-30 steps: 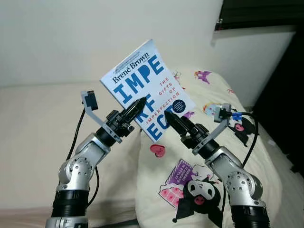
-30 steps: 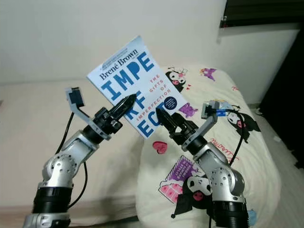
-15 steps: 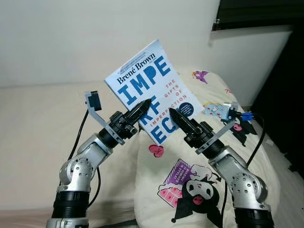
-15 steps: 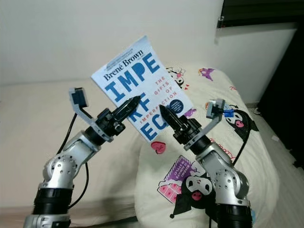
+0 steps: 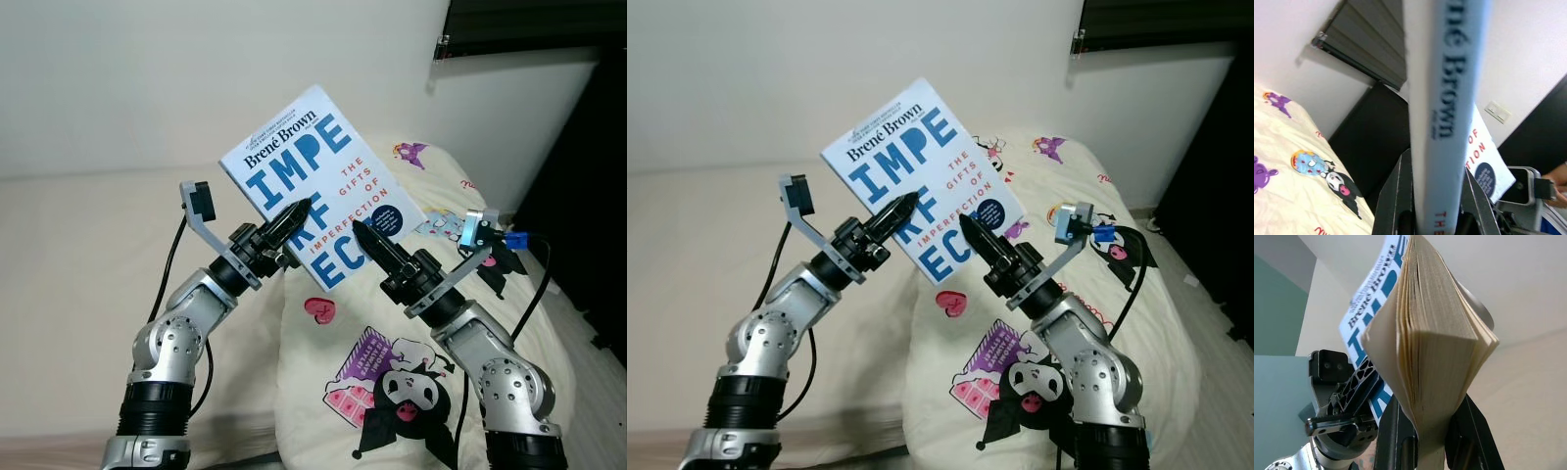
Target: Clean up the room
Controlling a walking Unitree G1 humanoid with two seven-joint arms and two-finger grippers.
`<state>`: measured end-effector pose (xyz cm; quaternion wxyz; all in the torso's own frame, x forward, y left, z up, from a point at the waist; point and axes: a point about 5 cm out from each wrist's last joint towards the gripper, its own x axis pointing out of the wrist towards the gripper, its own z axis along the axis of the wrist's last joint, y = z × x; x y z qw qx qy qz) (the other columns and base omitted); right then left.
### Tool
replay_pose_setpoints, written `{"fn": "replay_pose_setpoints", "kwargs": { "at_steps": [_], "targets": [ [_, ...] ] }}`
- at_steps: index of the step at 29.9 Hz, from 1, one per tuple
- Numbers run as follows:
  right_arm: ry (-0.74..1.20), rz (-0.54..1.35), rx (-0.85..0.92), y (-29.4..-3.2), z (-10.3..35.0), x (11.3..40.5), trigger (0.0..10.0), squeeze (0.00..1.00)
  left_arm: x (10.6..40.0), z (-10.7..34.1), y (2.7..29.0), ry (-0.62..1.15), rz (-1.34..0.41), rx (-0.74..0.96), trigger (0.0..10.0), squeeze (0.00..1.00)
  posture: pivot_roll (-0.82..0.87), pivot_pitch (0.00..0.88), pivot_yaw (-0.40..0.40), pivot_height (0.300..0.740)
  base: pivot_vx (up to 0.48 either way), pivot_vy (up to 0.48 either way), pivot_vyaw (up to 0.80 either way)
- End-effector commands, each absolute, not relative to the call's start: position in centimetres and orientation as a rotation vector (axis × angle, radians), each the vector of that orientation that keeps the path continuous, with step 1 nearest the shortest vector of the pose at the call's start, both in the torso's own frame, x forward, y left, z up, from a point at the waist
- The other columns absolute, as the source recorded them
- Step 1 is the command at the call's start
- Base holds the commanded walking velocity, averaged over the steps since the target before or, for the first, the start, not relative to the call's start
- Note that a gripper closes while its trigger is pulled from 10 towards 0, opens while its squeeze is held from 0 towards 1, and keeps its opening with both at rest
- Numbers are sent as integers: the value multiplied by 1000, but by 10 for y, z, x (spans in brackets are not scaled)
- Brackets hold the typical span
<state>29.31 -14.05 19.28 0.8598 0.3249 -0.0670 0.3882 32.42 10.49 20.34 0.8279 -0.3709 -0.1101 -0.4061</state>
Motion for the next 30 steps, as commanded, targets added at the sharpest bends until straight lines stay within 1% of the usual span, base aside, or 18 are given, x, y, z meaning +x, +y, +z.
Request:
{"fn": "replay_pose_setpoints", "kwargs": {
  "at_steps": [1,5,11,15,16,18,20,21,22,23,24,26,27,28,30],
  "targets": [
    [-144,804,672,-141,193,293,0,0,325,189,102,-197,-822,-807,10000,1000,-95,129,28,740,0,0,0],
    [-133,758,664,-145,189,297,0,0,323,173,99,-157,-792,-813,10000,1000,-96,132,29,740,0,0,0],
    [-98,656,636,-154,180,304,0,0,324,149,107,-91,-721,-794,10000,1000,-93,131,29,740,0,0,0],
    [23,492,507,-173,152,313,0,0,318,86,139,88,-506,-720,10000,1000,-89,131,31,740,0,0,0],
    [23,492,507,-173,152,313,0,0,318,86,139,88,-506,-720,10000,1000,-89,131,31,740,0,0,0],
    [83,438,452,-178,137,313,0,0,312,62,154,161,-406,-679,10000,1000,-89,130,30,740,0,0,0],
    [83,438,452,-178,137,313,0,0,312,62,154,161,-406,-679,10000,1000,-89,130,30,740,0,0,0],
    [120,424,420,-179,126,312,0,0,306,47,163,212,-338,-654,10000,1000,-84,127,28,740,0,0,0],
    [158,409,398,-179,113,309,0,0,300,32,174,265,-232,-629,10000,1000,-82,126,28,740,0,0,0],
    [195,393,379,-180,101,307,2353,0,293,20,183,311,-150,-587,10000,1000,-80,123,27,740,0,0,0],
    [216,383,372,-180,94,306,2353,0,289,13,188,337,-104,-558,10000,1000,-80,123,27,740,0,0,0],
    [216,383,372,-180,94,306,2353,0,289,13,188,337,-104,-558,10000,1000,-80,123,27,740,0,0,0],
    [249,365,346,-182,84,303,10000,0,283,5,193,376,-55,-535,10000,1000,-78,121,25,740,0,0,0],
    [282,353,319,-184,74,300,10000,0,276,-3,197,409,-17,-510,10000,0,-74,118,25,740,0,0,775],
    [282,353,319,-184,74,300,10000,0,276,-3,197,409,-17,-510,10000,0,-74,118,25,740,0,0,775]
  ]
}}
